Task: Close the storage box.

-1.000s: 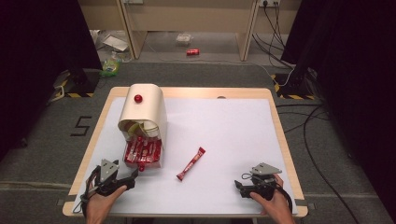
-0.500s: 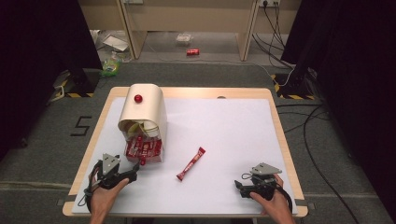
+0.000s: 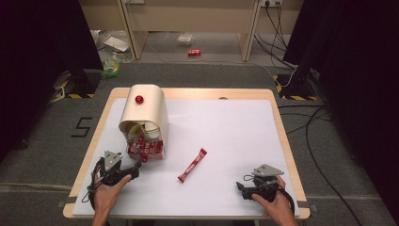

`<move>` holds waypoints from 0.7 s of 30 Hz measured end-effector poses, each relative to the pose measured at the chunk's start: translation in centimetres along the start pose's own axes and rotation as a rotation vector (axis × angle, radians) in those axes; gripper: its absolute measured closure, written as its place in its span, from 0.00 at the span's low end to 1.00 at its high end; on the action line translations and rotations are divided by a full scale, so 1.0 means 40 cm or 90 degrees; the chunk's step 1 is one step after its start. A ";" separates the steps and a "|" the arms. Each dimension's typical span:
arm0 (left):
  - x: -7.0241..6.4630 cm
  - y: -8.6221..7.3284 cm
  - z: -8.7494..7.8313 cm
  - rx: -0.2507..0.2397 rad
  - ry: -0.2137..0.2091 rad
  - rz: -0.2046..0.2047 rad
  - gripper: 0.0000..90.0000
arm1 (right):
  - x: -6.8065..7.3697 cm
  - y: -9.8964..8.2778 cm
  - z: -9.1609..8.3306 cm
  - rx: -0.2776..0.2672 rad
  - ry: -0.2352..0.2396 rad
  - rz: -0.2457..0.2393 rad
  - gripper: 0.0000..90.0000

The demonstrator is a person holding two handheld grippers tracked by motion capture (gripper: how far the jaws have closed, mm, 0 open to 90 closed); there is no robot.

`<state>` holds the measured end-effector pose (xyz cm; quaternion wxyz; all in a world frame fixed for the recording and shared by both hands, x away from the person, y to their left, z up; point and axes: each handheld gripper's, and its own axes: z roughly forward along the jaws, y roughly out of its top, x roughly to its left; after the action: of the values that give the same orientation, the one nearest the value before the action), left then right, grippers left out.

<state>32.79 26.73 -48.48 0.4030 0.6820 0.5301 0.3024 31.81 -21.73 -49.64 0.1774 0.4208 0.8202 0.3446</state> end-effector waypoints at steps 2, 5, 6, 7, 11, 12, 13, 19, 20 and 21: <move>0.000 0.001 0.005 -0.003 0.003 -0.003 0.18 | 0.000 0.000 0.000 0.000 0.000 0.000 0.15; 0.001 0.004 0.011 -0.005 0.005 -0.001 0.18 | 0.000 0.000 0.000 0.000 0.000 0.000 0.15; 0.003 0.004 0.013 -0.006 0.004 -0.002 0.18 | 0.000 0.000 0.000 0.000 0.000 0.000 0.15; 0.005 0.004 0.014 -0.005 0.004 -0.003 0.18 | 0.000 0.000 0.000 0.000 0.000 0.000 0.15; 0.010 0.006 0.019 -0.006 0.002 -0.001 0.18 | 0.000 0.000 0.000 0.000 0.000 0.000 0.15; 0.010 0.006 0.019 -0.006 0.002 -0.001 0.18 | 0.000 0.000 0.000 0.000 0.000 0.000 0.15; 0.010 0.007 0.021 -0.006 0.003 -0.002 0.18 | 0.000 0.000 0.000 -0.001 -0.001 0.000 0.15; 0.016 0.009 0.030 -0.007 0.005 -0.004 0.18 | 0.000 0.000 0.000 -0.001 -0.001 -0.001 0.15; 0.016 0.009 0.030 -0.007 0.005 -0.004 0.18 | 0.000 0.000 0.000 -0.001 -0.001 -0.001 0.15; 0.018 0.010 0.032 -0.007 0.004 -0.007 0.18 | 0.000 0.000 0.000 0.000 0.000 0.000 0.15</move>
<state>34.24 27.09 -48.80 0.4067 0.6759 0.5334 0.3051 31.82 -21.72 -49.64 0.1777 0.4208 0.8202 0.3444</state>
